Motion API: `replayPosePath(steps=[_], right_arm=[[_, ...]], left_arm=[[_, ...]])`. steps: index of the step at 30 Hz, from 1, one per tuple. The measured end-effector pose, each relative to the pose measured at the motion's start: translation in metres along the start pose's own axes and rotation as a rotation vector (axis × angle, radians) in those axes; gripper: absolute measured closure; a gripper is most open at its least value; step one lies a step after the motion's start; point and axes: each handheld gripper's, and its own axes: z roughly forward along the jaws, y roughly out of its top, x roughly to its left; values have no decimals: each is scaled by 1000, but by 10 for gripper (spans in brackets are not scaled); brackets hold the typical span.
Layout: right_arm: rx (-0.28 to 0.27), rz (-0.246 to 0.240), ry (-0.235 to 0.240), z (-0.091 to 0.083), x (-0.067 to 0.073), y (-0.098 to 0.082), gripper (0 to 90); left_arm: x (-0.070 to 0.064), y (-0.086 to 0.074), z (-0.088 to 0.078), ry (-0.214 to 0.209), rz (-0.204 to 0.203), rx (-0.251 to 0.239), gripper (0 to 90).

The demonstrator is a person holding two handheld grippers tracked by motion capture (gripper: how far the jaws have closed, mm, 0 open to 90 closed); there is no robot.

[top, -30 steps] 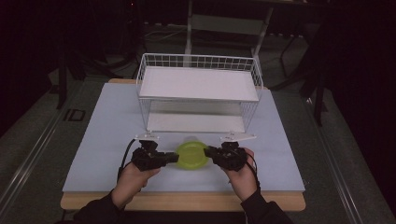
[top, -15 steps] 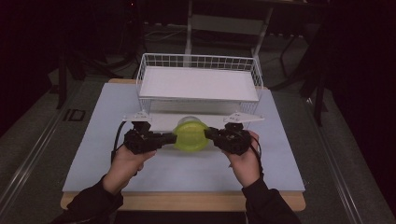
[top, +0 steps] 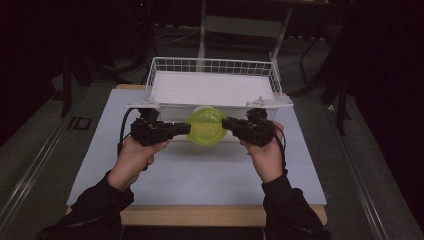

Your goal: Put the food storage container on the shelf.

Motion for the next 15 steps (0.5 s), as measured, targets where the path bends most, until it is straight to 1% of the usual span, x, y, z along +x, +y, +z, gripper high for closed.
replayPosePath(steps=[1,3,4,9,12,15], right_arm=[[-2,2,-1,0,-1,4,796],[-1,1,-5,-1,-2,7,796],[-3,3,-7,-1,-4,13,796],[-10,6,-15,-1,-10,25,797],[-4,1,-28,0,-12,35,797],[9,-9,-46,2,-14,45,797]], left_arm=[[0,2,0,0,-1,-1,838],[0,2,0,0,-1,-1,839],[1,12,2,5,-3,-1,839],[3,27,6,25,-4,3,836],[6,35,9,43,-4,5,833],[10,44,12,60,-14,10,829]])
